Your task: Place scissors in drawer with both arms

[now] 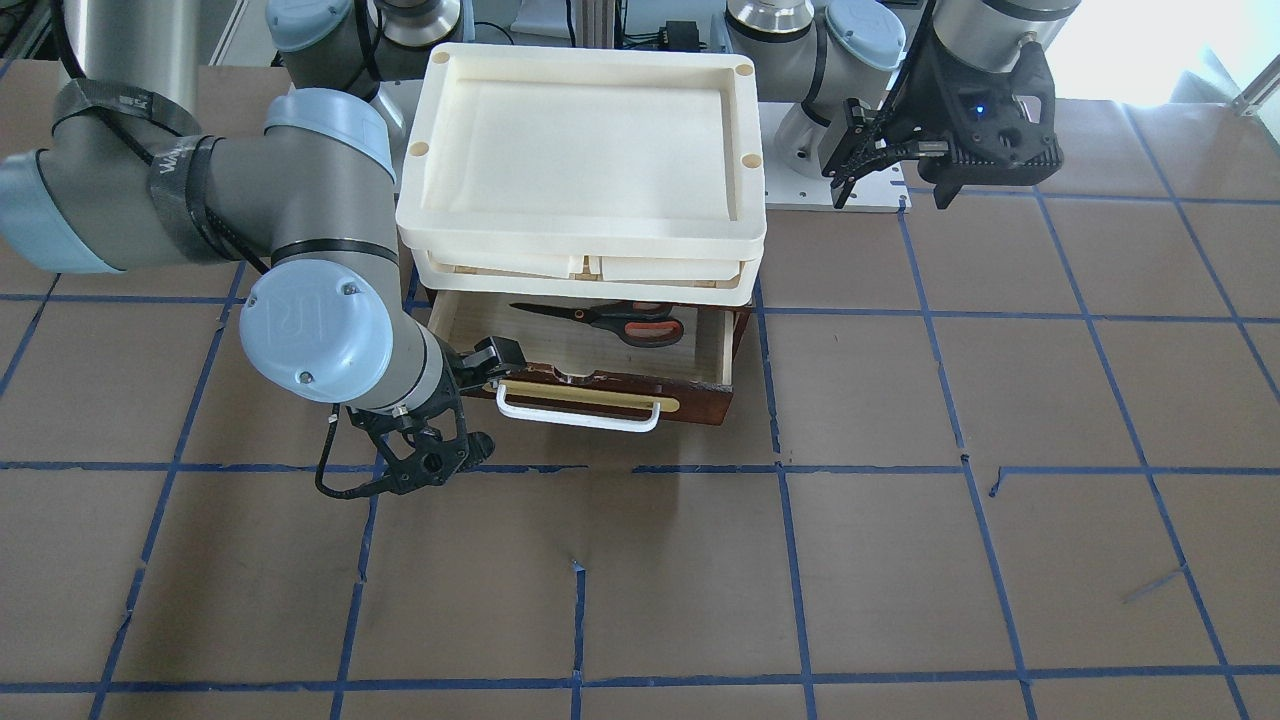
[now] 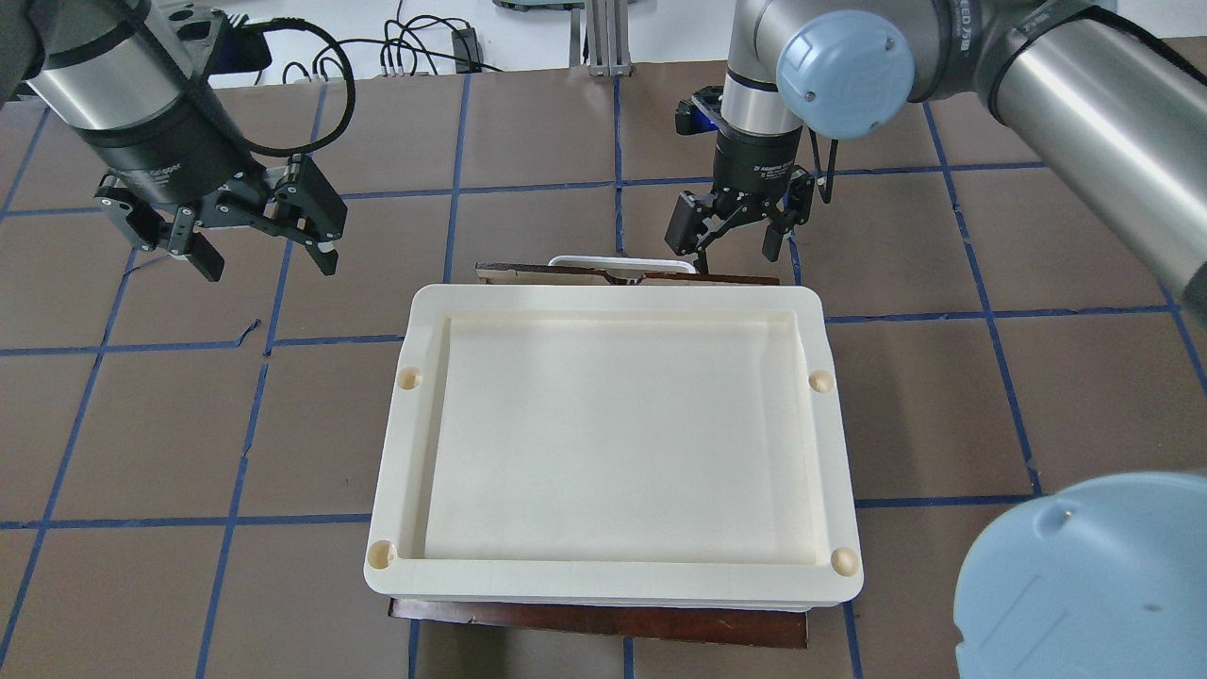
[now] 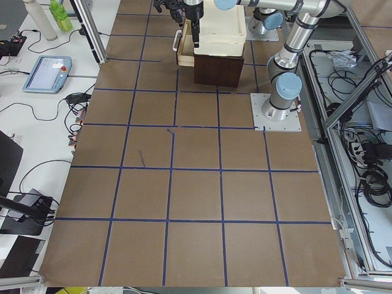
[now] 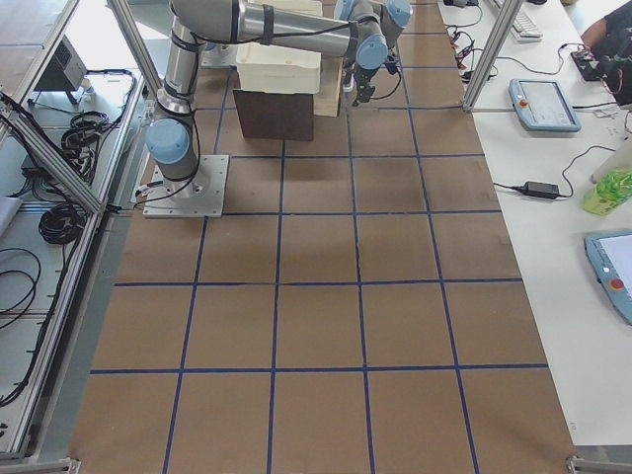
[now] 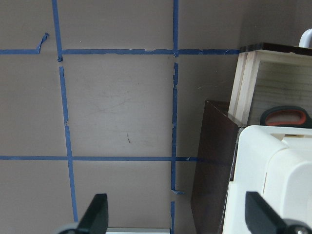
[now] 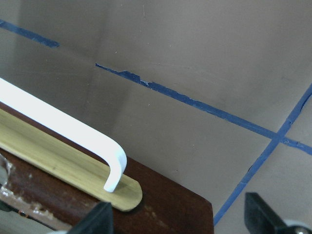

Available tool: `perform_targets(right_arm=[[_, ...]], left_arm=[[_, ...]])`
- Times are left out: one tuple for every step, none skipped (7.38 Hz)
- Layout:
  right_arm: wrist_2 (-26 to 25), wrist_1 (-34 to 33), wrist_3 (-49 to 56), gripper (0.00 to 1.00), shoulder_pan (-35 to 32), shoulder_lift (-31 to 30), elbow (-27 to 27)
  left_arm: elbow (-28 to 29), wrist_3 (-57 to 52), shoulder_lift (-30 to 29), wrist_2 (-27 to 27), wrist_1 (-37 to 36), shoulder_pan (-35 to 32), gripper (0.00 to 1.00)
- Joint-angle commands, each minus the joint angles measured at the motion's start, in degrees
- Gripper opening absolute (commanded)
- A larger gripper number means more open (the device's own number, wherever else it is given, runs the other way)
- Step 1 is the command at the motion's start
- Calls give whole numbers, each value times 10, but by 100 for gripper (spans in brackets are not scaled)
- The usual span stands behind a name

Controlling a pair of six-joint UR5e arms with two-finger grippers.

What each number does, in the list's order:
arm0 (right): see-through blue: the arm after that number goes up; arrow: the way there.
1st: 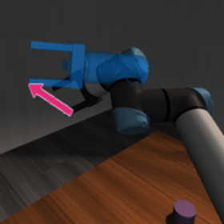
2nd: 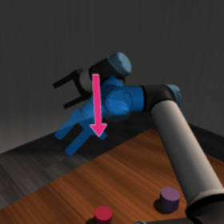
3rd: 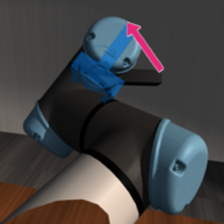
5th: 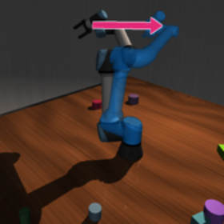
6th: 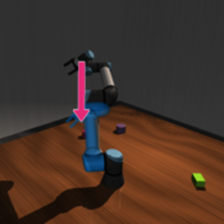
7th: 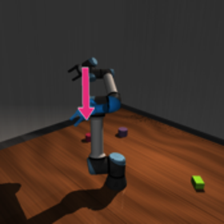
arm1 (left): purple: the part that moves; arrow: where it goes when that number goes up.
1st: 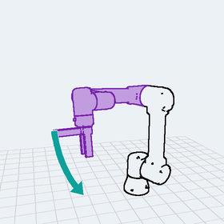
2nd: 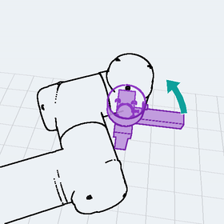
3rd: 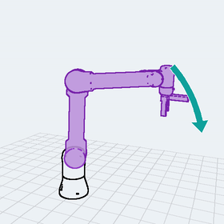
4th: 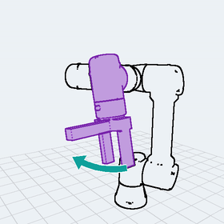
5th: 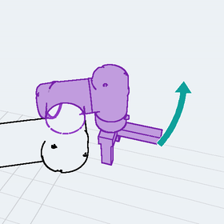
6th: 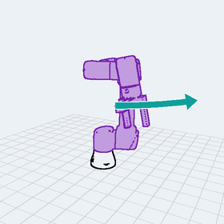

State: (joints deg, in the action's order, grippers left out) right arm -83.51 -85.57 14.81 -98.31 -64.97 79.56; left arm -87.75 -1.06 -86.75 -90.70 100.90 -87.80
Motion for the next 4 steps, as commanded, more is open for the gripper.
perform_targets(right_arm=[[2,0,-1,97,0,-14,20],[2,1,-2,97,0,-18,23],[4,1,-4,97,0,-18,24],[20,8,-5,97,0,-18,25]], left_arm=[[0,3,0,1,0,0,100],[0,3,0,1,0,-1,100],[0,3,0,1,0,-1,100],[0,3,0,1,0,-1,100]])
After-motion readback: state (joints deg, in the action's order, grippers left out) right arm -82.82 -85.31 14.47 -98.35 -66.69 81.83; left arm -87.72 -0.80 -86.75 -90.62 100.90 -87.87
